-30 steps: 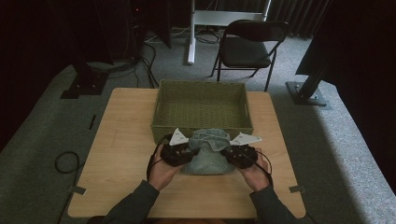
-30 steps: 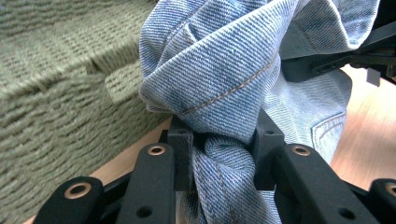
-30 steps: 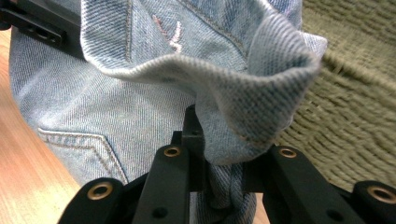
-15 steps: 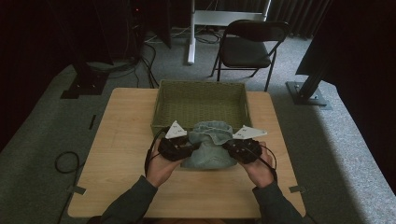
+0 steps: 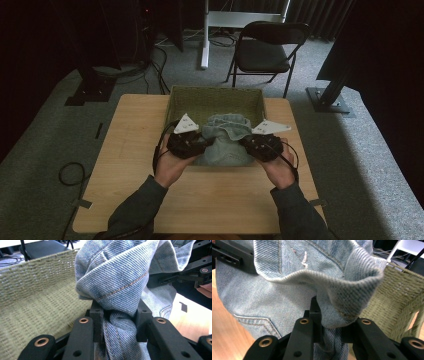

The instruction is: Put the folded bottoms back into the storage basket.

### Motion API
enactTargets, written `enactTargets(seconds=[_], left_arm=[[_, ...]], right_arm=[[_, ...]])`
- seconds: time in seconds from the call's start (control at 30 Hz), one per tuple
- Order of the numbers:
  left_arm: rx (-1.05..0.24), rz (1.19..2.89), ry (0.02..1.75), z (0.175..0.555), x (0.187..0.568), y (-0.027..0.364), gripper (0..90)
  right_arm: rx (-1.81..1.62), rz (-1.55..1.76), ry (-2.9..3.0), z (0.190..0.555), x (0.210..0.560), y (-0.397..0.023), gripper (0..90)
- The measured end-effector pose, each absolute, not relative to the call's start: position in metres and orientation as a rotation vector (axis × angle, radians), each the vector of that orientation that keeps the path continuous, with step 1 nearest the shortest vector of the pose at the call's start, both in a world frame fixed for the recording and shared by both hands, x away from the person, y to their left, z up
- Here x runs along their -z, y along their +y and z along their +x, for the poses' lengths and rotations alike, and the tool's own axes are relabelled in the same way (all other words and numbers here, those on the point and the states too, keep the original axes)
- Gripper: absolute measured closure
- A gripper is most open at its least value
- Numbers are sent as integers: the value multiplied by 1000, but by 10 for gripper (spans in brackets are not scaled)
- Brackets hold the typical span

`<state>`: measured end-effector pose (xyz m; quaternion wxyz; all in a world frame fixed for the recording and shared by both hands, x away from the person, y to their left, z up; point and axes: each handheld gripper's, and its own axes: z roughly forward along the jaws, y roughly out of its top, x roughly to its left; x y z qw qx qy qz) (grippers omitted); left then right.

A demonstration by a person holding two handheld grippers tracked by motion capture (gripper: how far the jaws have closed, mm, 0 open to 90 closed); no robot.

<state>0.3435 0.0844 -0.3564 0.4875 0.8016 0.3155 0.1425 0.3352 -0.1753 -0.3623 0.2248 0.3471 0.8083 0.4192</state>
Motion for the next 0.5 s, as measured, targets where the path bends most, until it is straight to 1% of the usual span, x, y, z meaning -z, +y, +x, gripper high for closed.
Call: enactTargets(seconds=[0.2, 0.37, 0.43, 0.47, 0.5], left_arm=[[-370, 1948, 754, 359, 346, 84, 686], [-395, 1943, 727, 388, 344, 87, 685], [-395, 1943, 727, 388, 344, 87, 685], [-407, 1946, 723, 407, 345, 88, 685], [-413, 1947, 724, 412, 346, 87, 685]], right_arm=[[-1150, 961, 2202, 352, 350, -174, 772], [-1160, 993, 2174, 373, 347, -171, 772], [-1158, 996, 2171, 376, 347, -171, 772], [-1156, 1011, 2163, 389, 349, -168, 772], [-1158, 1017, 2158, 394, 349, -168, 772]])
